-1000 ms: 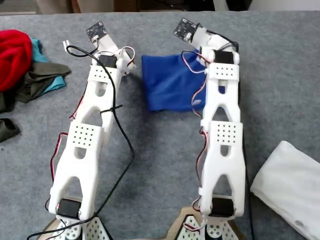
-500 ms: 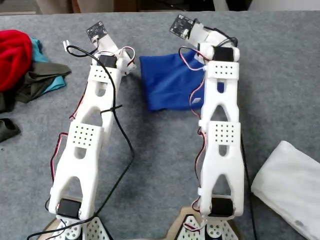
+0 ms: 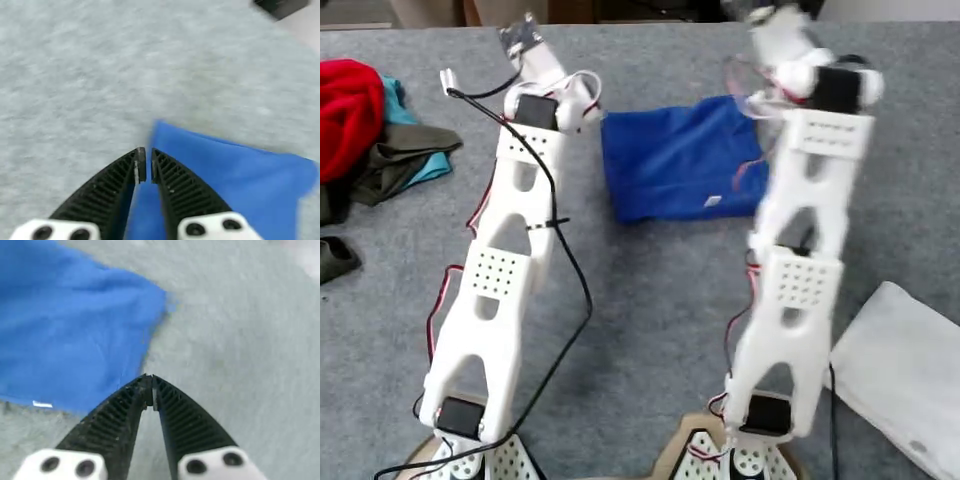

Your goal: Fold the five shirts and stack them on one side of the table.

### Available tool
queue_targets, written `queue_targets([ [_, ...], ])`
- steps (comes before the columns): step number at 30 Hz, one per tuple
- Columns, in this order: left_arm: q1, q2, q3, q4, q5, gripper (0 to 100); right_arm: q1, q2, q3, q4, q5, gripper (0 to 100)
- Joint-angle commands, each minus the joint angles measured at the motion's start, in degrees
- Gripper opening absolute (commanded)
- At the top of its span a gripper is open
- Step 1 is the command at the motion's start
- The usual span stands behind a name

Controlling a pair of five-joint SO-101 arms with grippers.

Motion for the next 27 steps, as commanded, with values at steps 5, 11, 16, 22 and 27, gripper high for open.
queue_targets([
  [5,5.27,-2.77,6.24,-12.66,-0.62,4,5.23,-15.08,37.67,-0.79,-8.18,0.5],
  [11,4.66,-0.57,13.45,-19.87,-0.97,4,3.91,-23.16,54.90,-12.04,-8.26,0.5],
  [16,4.40,2.24,14.77,-24.18,-5.10,4,2.59,-25.27,62.11,-17.93,-8.26,0.5],
  [22,4.57,3.47,14.59,-25.49,-5.10,4,2.51,-18.59,68.35,-28.40,-7.82,0.5],
  [27,4.13,3.65,15.21,-27.16,-5.10,4,5.32,-12.26,64.75,-27.87,-8.09,0.5],
])
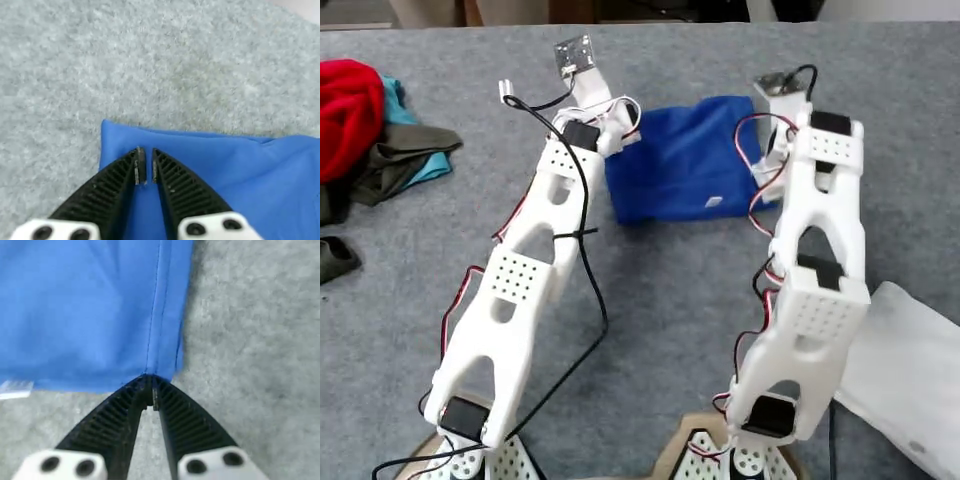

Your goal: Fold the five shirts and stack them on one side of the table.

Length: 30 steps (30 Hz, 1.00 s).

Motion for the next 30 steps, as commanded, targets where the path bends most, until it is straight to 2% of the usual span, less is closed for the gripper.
queue_targets([
  [1,-0.88,-0.75,0.62,-3.16,-0.44,4,2.51,2.33,-4.44,0.35,-0.09,0.5],
  [5,-2.29,-0.31,3.08,-6.86,-2.55,3,3.82,6.02,-7.78,1.05,0.09,0.5],
  [15,-3.52,-0.22,4.31,-8.44,-11.52,2,3.82,8.40,-12.44,4.31,1.23,0.5],
  [22,-3.43,-0.31,4.92,-8.35,-11.52,2,3.47,8.13,-12.79,4.66,1.23,0.5],
  [25,-3.08,-0.84,4.75,-8.88,-11.52,2,3.12,6.73,-16.31,8.09,1.32,0.5],
  [28,-3.43,-0.84,-0.70,-7.74,-11.52,2,2.33,3.82,-21.67,10.46,1.32,0.5],
  [30,-3.69,-0.92,-8.44,-2.73,-11.52,2,1.54,2.59,-25.27,10.37,1.32,0.5],
])
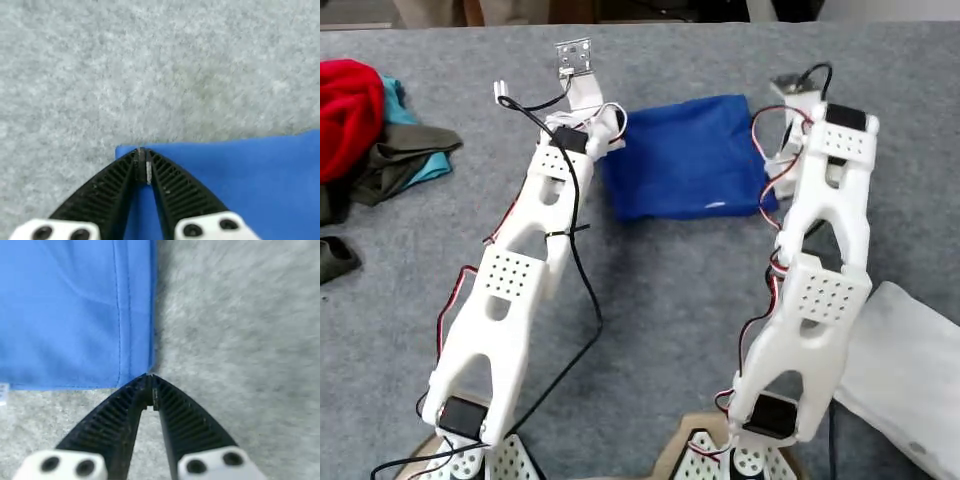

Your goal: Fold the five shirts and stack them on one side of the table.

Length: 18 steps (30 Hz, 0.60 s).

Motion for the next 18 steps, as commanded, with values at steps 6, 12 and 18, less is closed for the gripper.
queue_targets([
  [6,0.26,-7.96,-21.45,29.71,-3.96,2,-4.35,-0.92,-13.85,-12.48,0.70,0.5],
  [12,4.66,-15.78,-21.54,54.42,-7.38,2,-9.36,8.57,-20.44,-17.93,0.70,0.5],
  [18,5.71,-15.87,-10.46,55.82,-2.20,2,-12.70,15.52,-30.55,-16.00,0.70,0.5],
])
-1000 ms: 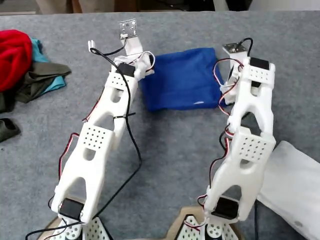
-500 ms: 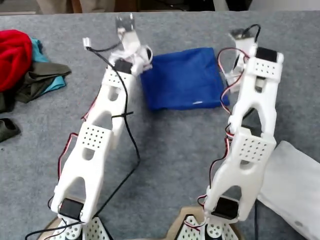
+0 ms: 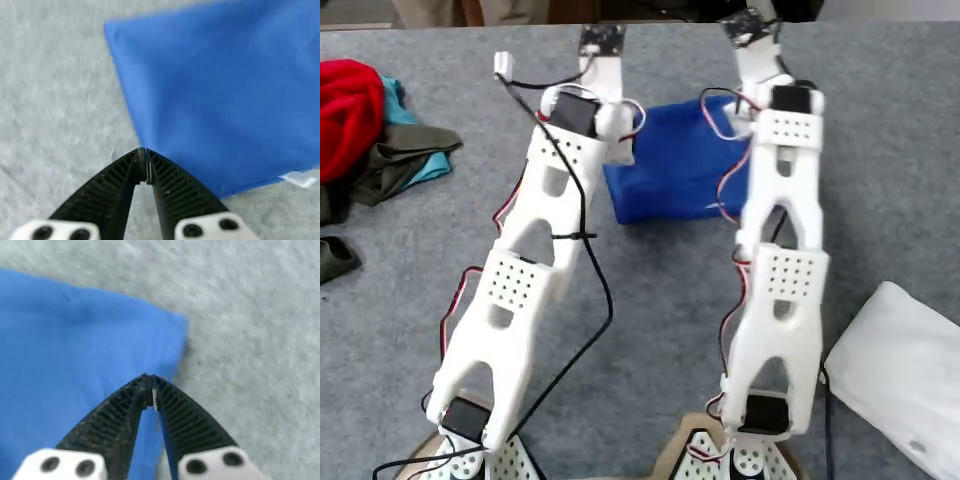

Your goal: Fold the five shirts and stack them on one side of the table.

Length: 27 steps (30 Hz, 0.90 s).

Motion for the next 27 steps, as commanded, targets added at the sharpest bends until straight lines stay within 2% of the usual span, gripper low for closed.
queue_targets([
  [1,0.79,-3.12,5.36,1.32,2.64,2,-1.80,1.63,-8.04,1.49,0.70,0.5],
  [6,2.99,-3.47,6.77,1.32,4.31,2,-1.80,3.56,-14.37,5.71,0.70,0.5],
  [19,1.93,-0.75,2.46,1.49,4.57,2,-1.89,5.58,-15.25,4.84,0.70,0.5],
  [22,2.55,-0.92,4.57,1.58,4.57,2,-1.89,5.58,-15.16,4.04,0.70,0.6],
  [27,2.99,-8.48,8.35,1.58,4.57,2,-1.89,5.32,-15.25,3.87,0.70,0.6],
])
